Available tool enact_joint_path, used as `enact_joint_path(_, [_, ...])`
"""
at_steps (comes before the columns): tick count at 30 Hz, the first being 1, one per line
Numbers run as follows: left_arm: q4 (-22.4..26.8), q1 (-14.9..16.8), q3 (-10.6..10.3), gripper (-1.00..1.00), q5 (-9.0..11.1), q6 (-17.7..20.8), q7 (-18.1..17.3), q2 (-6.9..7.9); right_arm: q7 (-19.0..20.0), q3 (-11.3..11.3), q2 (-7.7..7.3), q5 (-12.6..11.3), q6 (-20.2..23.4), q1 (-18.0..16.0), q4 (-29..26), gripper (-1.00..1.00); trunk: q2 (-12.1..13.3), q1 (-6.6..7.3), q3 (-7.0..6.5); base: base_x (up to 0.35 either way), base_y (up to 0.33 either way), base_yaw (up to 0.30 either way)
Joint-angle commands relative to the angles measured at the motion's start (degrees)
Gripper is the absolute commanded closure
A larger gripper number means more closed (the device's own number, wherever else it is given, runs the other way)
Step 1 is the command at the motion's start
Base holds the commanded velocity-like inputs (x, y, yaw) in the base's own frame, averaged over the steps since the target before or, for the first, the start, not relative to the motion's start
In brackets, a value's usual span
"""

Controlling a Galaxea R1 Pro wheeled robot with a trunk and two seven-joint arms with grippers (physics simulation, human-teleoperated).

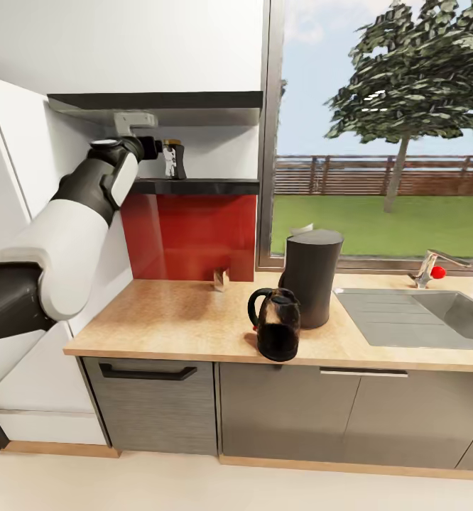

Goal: Set up a coffee station on the kitchen countertop: keep the coffee maker on the countertop, move the bottle of coffee from the kitchen shelf to the counter next to the coffee maker, place a paper coffee filter on top of the coffee maker, put the saucer next to the coffee maker with the coffee cup on the saucer, and place the electric kettle next to the coffee maker.

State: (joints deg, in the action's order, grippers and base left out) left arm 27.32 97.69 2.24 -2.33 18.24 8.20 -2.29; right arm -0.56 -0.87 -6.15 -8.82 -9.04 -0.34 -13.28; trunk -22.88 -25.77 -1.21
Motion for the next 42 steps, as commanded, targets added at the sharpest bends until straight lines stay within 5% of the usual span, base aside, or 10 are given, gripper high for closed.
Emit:
enact_joint_path(1, [-1.1, 0.1, 0.3, -1.0, -0.3, -1.0, 0.2, -0.03, 0.0, -0.4, -0.14, -0.3, -0.2, 0.0, 0.1, -1.0, 0.0, -0.02, 0.02, 0.0, 0.0, 0.0])
enact_joint_path(7, [-5.0, 0.2, 0.5, -1.0, -0.5, -5.9, 0.6, 0.04, 0.0, -1.0, -0.18, -0.3, -0.2, 0.0, 0.3, -1.0, 0.0, -0.02, 0.02, 0.0, 0.0, 0.0])
enact_joint_path(30, [-4.4, -0.7, 0.8, -1.0, -0.5, -6.5, 0.8, 0.47, 0.0, -1.0, -0.25, -0.2, -0.1, 0.0, 0.7, -1.0, 0.0, -0.02, 0.02, 0.0, 0.0, 0.0])
enact_joint_path(37, [-4.3, -0.7, 0.7, -1.0, -0.5, -6.5, 0.8, 0.6, 0.0, -0.5, -0.48, 0.2, 0.0, 0.0, 9.6, -1.0, 0.0, -0.02, 0.02, 0.0, 0.0, 0.0])
enact_joint_path(42, [-4.3, -0.7, 0.7, -1.0, -0.4, -6.5, 0.8, 0.61, 0.0, 1.8, -0.15, 3.0, 0.0, 0.0, 11.5, -1.0, 0.0, -0.02, 0.02, 0.078, 0.0, 0.0])
